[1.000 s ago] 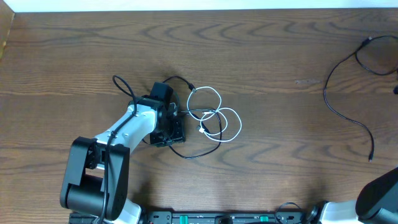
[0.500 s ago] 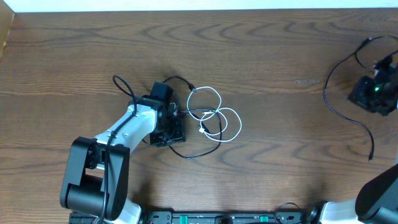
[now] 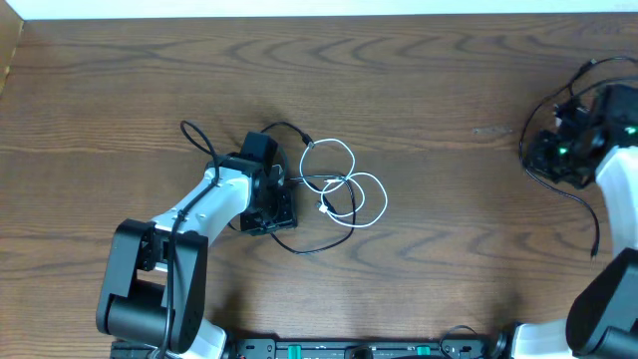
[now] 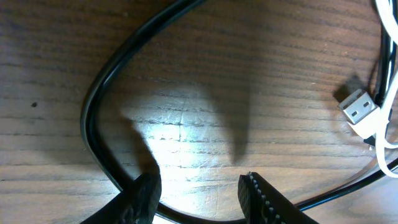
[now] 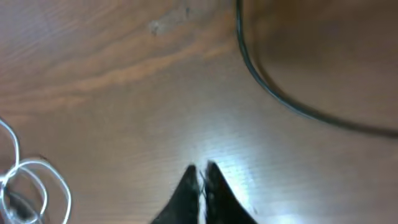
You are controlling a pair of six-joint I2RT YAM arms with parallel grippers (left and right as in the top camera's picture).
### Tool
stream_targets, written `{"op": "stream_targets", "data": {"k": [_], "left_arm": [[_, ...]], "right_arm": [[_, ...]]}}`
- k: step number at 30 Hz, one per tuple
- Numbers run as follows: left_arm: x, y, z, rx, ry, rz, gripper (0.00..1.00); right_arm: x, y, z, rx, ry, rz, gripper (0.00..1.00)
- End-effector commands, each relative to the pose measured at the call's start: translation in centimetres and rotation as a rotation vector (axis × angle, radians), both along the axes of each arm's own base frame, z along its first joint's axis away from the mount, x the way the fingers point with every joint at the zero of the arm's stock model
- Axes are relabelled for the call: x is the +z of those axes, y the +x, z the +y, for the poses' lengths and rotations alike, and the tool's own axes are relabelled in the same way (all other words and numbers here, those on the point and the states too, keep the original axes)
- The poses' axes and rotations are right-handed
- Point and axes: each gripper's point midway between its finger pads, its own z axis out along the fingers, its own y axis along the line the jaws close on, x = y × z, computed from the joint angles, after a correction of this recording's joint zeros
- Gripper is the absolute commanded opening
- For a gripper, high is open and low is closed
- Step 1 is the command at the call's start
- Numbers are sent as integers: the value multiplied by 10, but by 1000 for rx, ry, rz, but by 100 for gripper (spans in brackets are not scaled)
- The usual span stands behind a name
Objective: Untangle cables
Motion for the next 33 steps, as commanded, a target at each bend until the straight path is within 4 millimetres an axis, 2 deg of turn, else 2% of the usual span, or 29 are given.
{"op": "stream_targets", "data": {"k": [1,5,9,14,21,25,31,33], "left_arm": [[-7,-11,4,0,22,34,46],[-7,-13,5,0,25,44,46],[-7,-15,5,0,27,51,46],[-7,-15,5,0,27,52,46],[-7,-17,6,0,28,59,46],[-7,-18,6,0,31,67,46],[-7,-19,6,0,31,67,46],[-7,-18,6,0,30,65,46]], "right_arm": [[-15,13,12,51,-18,-70,1],[-26,35,13,67,-86,-217,1],[-36,43,12,67,-116,-304,1],[-55,44,8,55,-139,-319,1],[-99,31,-14,-10,-234,-184,1],[-109,22,-36,-72,-318,-124,1],[-93,-4,-95,-271,-479,-55,1],[-88,-10,-106,-304,-484,-50,1]]}}
